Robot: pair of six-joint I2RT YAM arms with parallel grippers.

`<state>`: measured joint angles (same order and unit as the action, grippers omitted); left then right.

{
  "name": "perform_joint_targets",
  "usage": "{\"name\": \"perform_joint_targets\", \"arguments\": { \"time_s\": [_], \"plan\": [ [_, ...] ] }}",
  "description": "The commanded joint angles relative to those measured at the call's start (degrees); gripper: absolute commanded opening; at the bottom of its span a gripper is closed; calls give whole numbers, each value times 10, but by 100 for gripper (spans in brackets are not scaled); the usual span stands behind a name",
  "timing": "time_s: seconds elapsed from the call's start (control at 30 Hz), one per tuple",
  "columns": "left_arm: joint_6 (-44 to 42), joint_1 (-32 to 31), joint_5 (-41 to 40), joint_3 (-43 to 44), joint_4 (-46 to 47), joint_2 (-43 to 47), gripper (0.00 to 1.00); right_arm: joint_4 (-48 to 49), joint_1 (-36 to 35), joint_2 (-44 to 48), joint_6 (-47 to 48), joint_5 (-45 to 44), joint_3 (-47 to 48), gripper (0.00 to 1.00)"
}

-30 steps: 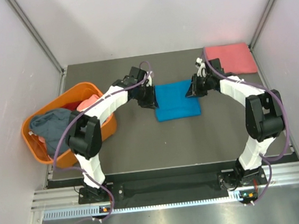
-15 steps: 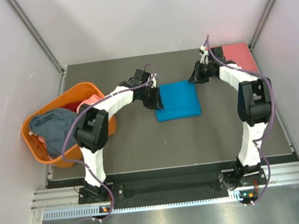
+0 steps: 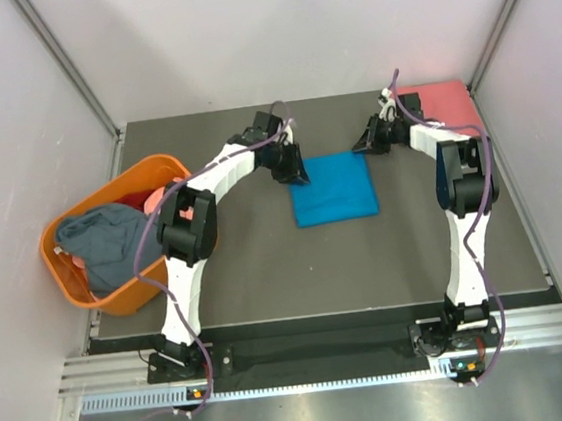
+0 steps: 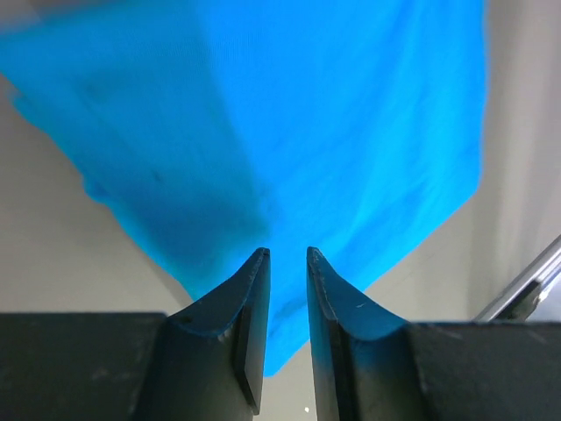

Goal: Fold and stack the t-shirts
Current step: Fold the tshirt

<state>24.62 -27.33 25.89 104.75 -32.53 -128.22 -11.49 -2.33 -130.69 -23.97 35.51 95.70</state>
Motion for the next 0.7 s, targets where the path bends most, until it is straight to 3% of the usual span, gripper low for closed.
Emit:
{"name": "perform_joint_targets", "arguments": {
  "time_s": [0.0,0.2,0.4,0.53,0.67],
  "plan": [
    [10,22,11,41,34,-23,29,70,6,10,-10,14,-1,16],
    [29,57,15,99,79,-85,28,99,9,32,-20,19,-39,18],
    [50,90,83,150,99,-145,27,93,15,64,-25,16,-46,19],
    [50,97,109,161,99,-135,27,69,15,112,-19,9,-63,21],
    [45,98,128,163,74,-92,27,49,15,158,0,-18,-83,33]
  ]
}}
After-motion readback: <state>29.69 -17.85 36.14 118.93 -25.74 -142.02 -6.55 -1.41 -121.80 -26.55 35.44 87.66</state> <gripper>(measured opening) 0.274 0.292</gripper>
